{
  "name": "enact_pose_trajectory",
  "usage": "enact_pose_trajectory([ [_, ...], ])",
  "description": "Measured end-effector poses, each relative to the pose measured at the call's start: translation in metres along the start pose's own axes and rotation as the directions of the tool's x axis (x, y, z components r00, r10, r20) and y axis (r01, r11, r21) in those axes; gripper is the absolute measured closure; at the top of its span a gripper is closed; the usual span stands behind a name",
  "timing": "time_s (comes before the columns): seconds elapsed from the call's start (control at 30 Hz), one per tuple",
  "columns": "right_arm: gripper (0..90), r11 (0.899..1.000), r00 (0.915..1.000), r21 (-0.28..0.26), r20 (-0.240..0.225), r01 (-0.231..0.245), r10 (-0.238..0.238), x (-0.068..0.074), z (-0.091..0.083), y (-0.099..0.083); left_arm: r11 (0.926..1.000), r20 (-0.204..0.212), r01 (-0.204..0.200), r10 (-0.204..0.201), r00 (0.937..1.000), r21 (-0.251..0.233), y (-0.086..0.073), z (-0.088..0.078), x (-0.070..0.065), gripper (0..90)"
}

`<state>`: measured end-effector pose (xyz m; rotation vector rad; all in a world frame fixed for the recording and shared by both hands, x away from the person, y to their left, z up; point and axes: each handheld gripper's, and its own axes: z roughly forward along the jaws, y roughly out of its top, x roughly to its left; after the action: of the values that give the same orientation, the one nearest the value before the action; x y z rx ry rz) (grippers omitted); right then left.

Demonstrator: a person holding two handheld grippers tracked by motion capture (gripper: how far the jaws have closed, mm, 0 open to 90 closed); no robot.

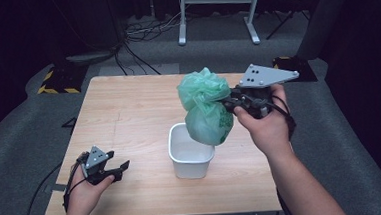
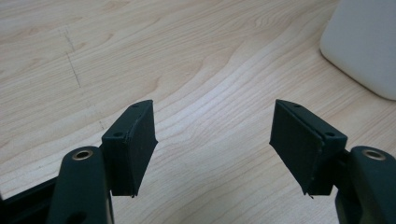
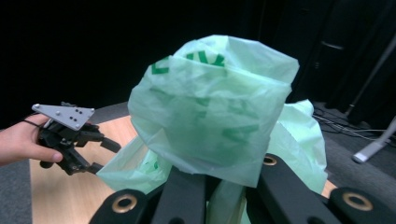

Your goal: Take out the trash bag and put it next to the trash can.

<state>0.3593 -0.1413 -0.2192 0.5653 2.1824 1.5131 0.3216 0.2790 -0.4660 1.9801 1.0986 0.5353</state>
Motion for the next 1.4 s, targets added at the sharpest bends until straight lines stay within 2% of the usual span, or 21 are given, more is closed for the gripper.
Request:
enact_pose_trajectory([
  [0.23, 87.4, 1.0, 0.998, 0.02, 0.063, -0.009, 0.008, -0.014, -0.02, -0.008, 1.0, 0.005, 0.006, -0.006, 1.0, 0.004, -0.001, 0.002, 0.002, 31.2],
  [0.5, 87.4, 0.998, 0.9937, 0.057, 0.109, -0.033, 0.026, -0.03, -0.035, -0.021, 0.9999, -0.003, 0.014, -0.014, 0.9999, 0.009, -0.004, 0.002, 0.007, 30.9],
  [0.8, 87.2, 0.992, 0.9863, 0.092, 0.151, -0.081, 0.066, -0.048, -0.044, -0.046, 0.9996, -0.006, 0.024, -0.024, 0.9997, 0.017, -0.009, 0.002, 0.012, 31.0],
  [1.03, 87.2, 0.983, 0.9803, 0.129, 0.164, -0.132, 0.111, -0.059, -0.042, -0.074, 0.9995, -0.001, 0.031, -0.031, 0.9995, 0.01, -0.013, 0.001, 0.017, 32.8],
  [1.27, 87.6, 0.967, 0.9703, 0.169, 0.18, -0.192, 0.161, -0.068, -0.035, -0.104, 0.9992, -0.009, 0.011, -0.011, 0.9999, 0.038, -0.015, 0.002, 0.019, 29.0],
  [1.4, 87.9, 0.956, 0.9655, 0.198, 0.189, -0.216, 0.179, -0.07, -0.029, -0.119, 0.999, -0.009, 0.015, -0.015, 0.9999, 0.043, -0.016, 0.003, 0.019, 28.1],
])
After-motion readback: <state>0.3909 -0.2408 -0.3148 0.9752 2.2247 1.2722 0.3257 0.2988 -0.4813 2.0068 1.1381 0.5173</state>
